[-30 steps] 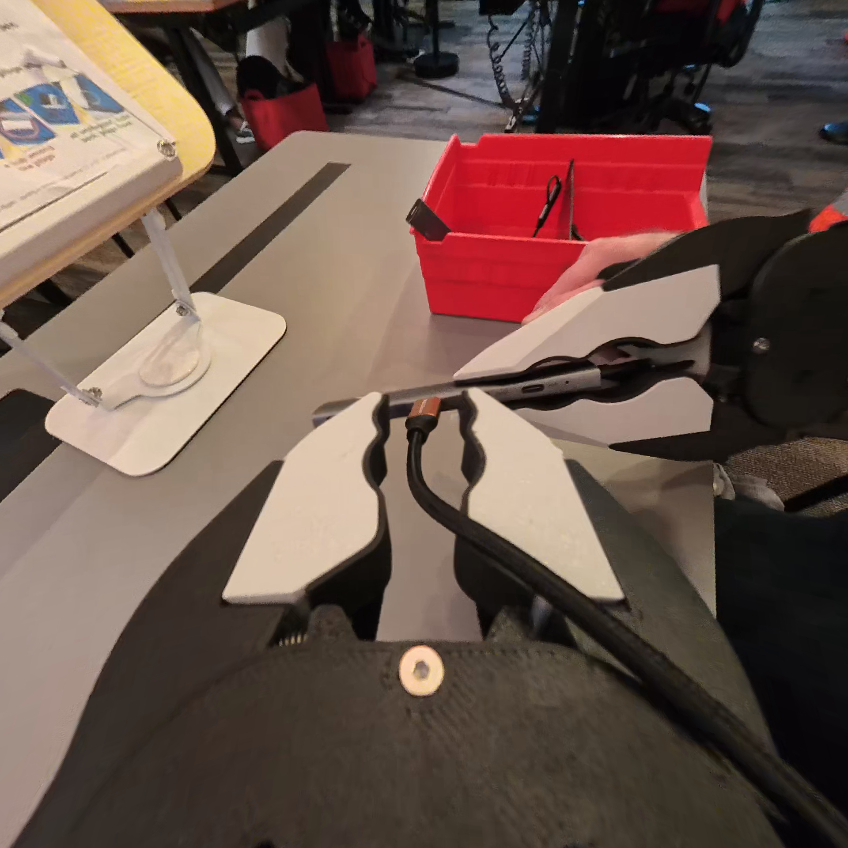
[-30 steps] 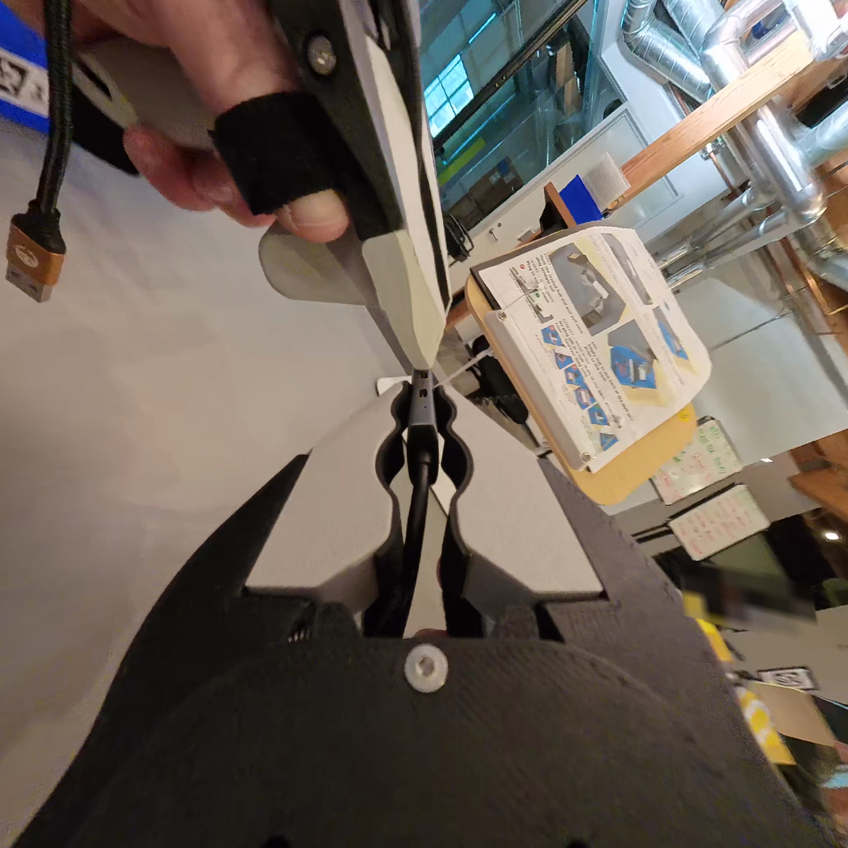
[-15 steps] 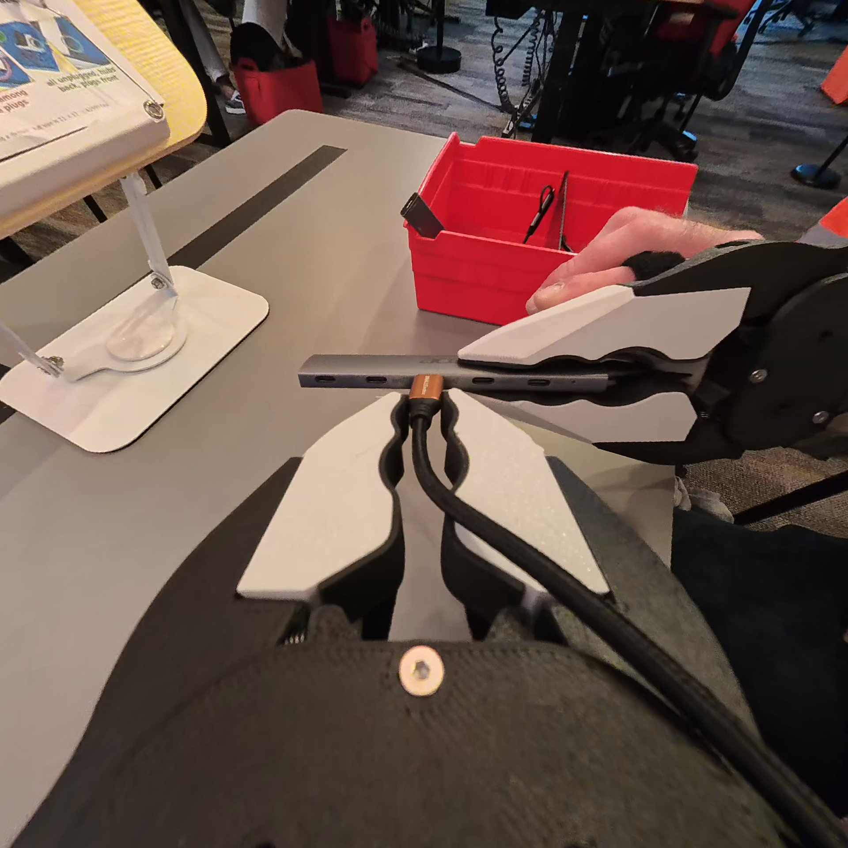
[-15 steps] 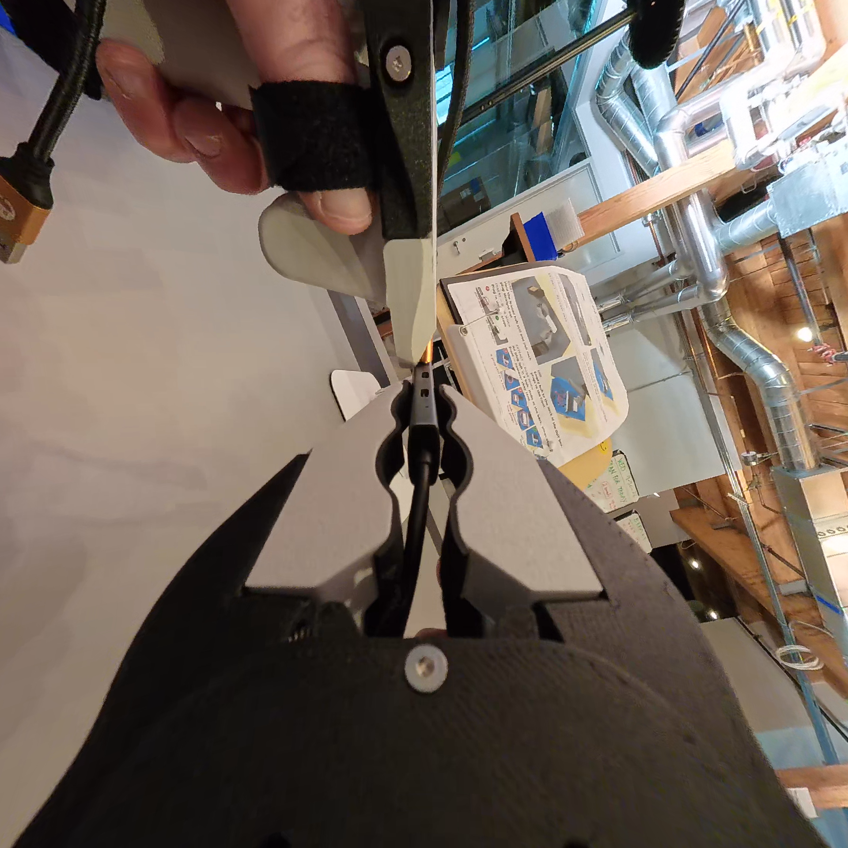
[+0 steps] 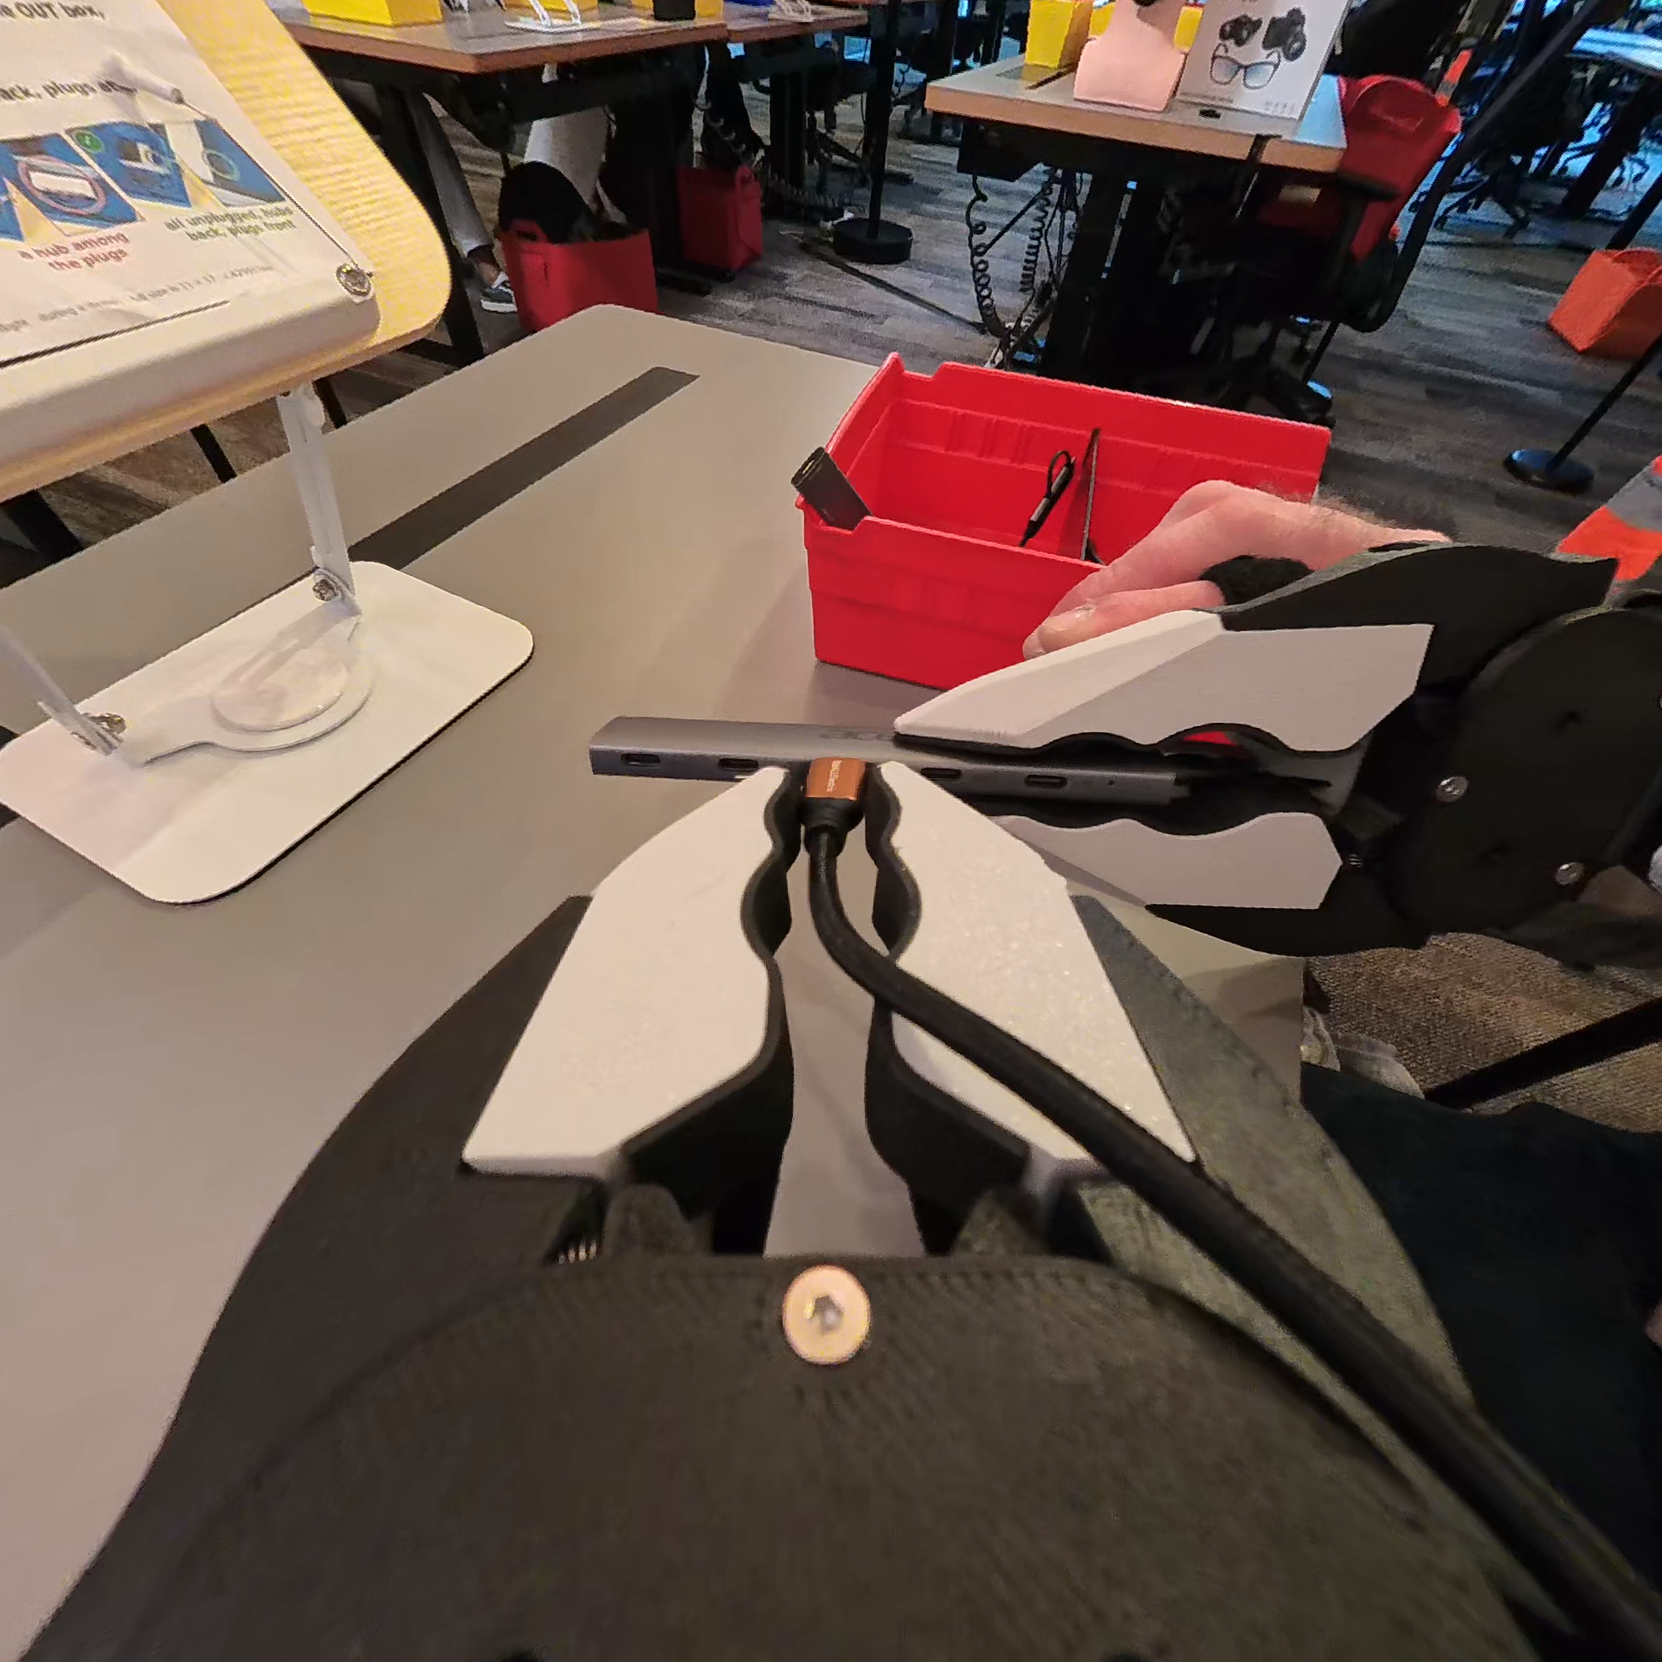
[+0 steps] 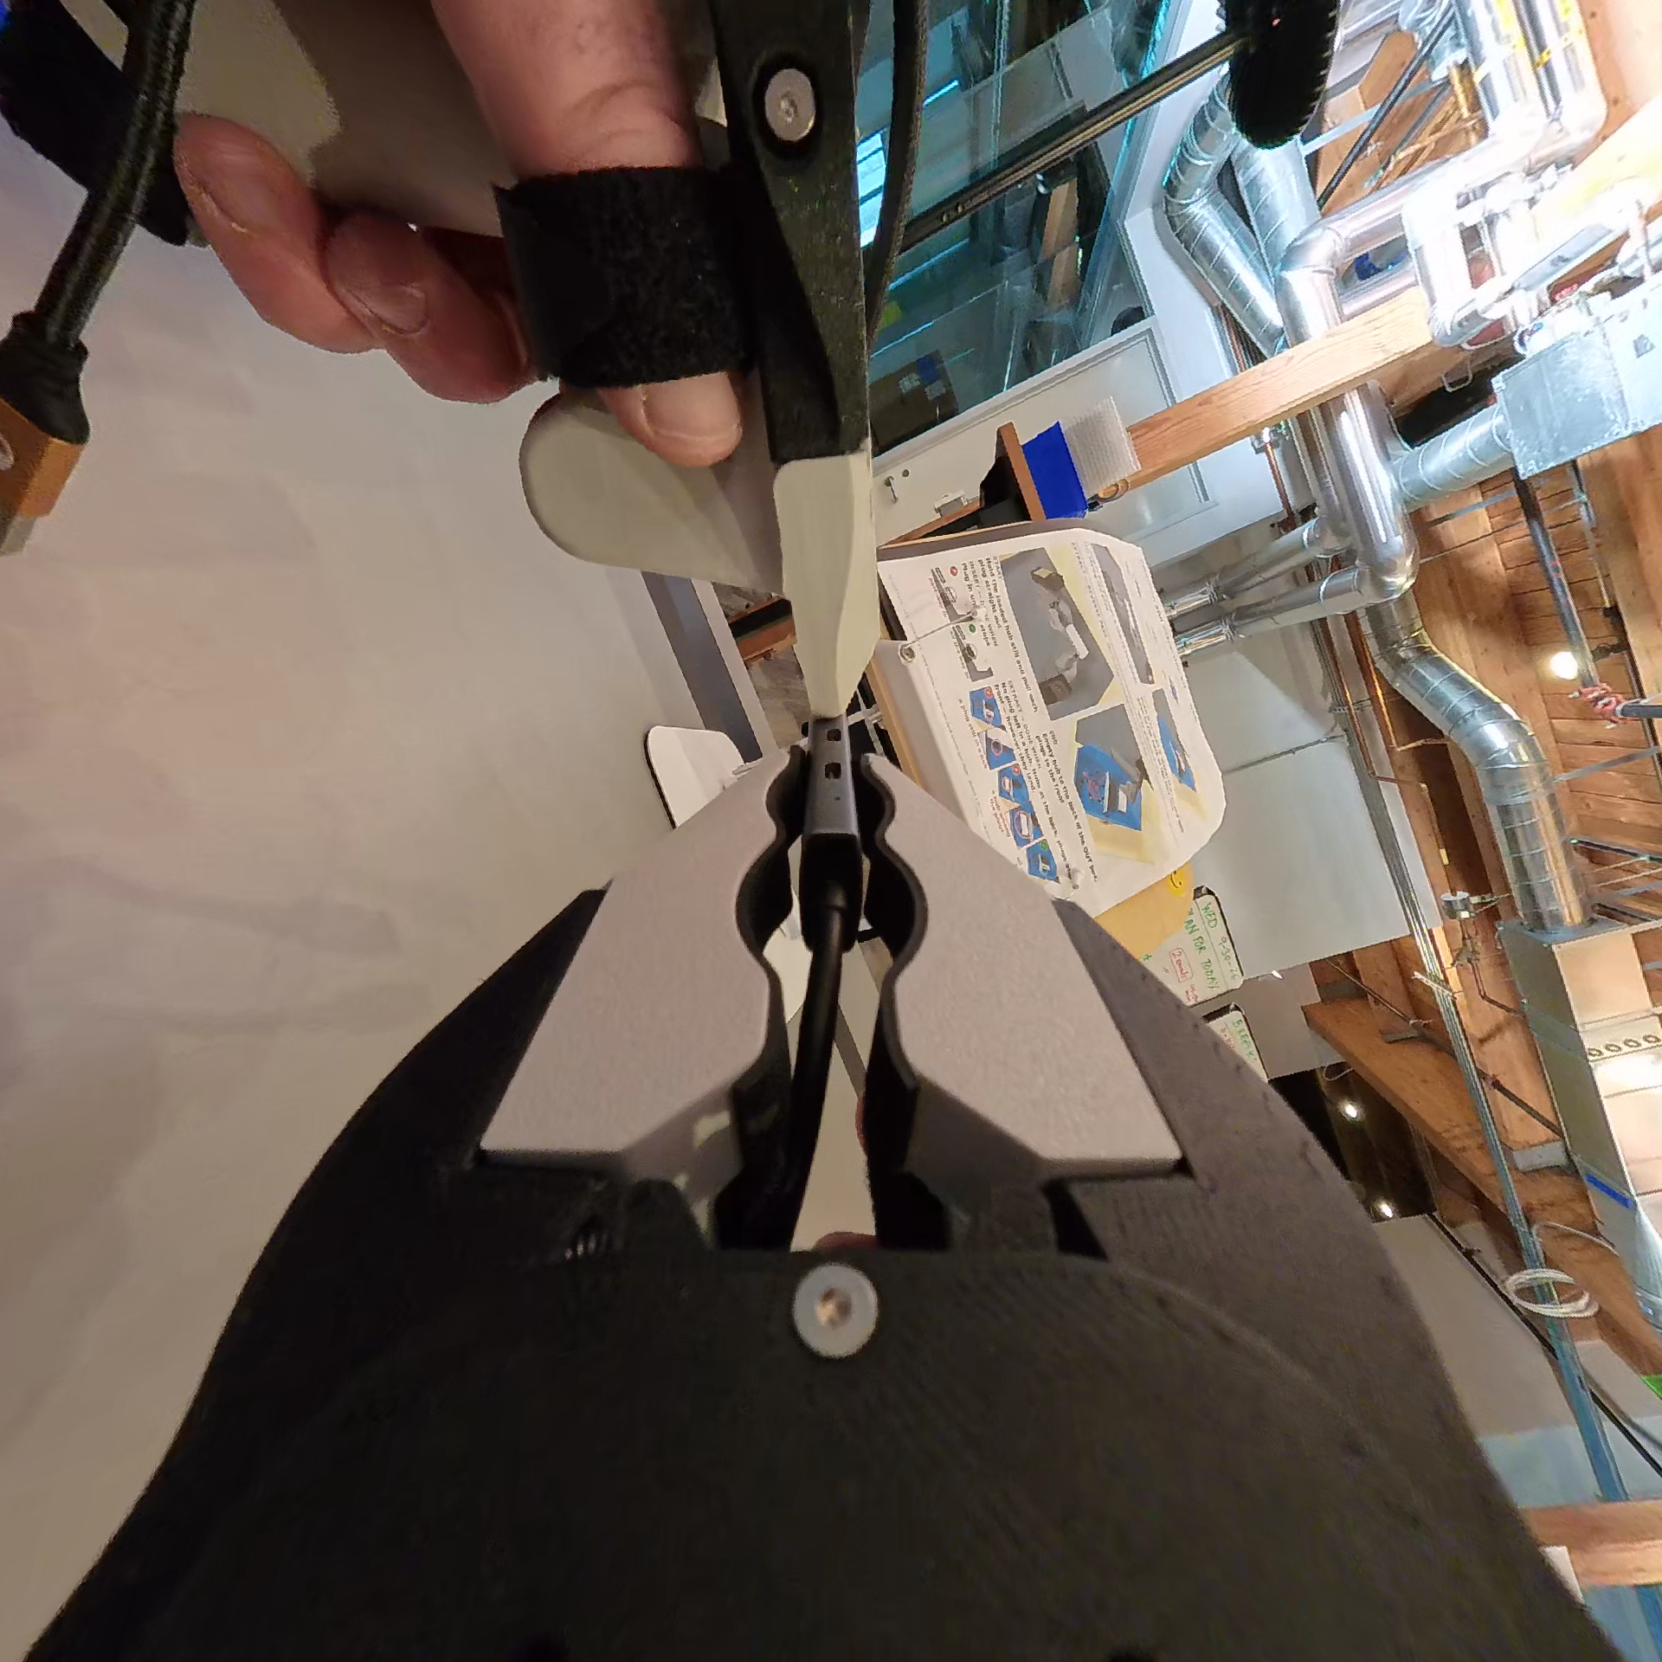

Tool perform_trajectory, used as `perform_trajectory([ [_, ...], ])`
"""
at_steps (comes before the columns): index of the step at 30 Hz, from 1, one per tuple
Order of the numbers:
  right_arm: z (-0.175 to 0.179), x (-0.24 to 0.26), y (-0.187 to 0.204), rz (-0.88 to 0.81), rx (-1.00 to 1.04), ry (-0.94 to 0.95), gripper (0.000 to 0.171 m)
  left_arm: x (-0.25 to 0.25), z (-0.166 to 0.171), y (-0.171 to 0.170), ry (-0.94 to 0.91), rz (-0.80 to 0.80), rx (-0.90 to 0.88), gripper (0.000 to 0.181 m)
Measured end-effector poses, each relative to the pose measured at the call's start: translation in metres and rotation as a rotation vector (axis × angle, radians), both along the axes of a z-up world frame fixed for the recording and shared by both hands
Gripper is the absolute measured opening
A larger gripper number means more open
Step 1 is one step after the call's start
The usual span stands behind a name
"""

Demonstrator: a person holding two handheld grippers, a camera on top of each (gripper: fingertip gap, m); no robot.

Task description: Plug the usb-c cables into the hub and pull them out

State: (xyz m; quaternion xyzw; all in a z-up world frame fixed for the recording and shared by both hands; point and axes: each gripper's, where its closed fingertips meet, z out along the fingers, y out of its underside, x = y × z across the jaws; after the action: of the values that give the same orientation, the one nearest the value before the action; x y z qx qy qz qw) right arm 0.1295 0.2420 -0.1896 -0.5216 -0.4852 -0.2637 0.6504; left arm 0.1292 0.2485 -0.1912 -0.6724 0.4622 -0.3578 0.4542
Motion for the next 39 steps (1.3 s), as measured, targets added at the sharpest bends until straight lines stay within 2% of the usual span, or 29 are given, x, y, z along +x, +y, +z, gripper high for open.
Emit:
perform_trajectory([
  [17,0.003,-0.006,-0.004,0.022,0.008,0.006,0.007,-0.003,0.011,-0.002,-0.069,0.016,0.071,0.016],
  [25,0.001,-0.006,-0.005,0.022,0.013,0.015,0.007,-0.004,0.007,-0.005,-0.041,0.009,0.082,0.013],
  [30,-0.001,-0.004,-0.005,0.019,0.011,0.016,0.007,-0.007,0.003,-0.004,-0.007,0.011,0.085,0.019],
  [33,-0.002,-0.004,-0.005,0.016,0.011,0.015,0.007,-0.007,0.002,-0.007,-0.003,-0.001,0.082,0.013],
  [39,-0.004,-0.005,-0.005,0.022,0.008,0.012,0.007,-0.008,0.0,-0.008,-0.006,-0.006,0.07,0.013],
])
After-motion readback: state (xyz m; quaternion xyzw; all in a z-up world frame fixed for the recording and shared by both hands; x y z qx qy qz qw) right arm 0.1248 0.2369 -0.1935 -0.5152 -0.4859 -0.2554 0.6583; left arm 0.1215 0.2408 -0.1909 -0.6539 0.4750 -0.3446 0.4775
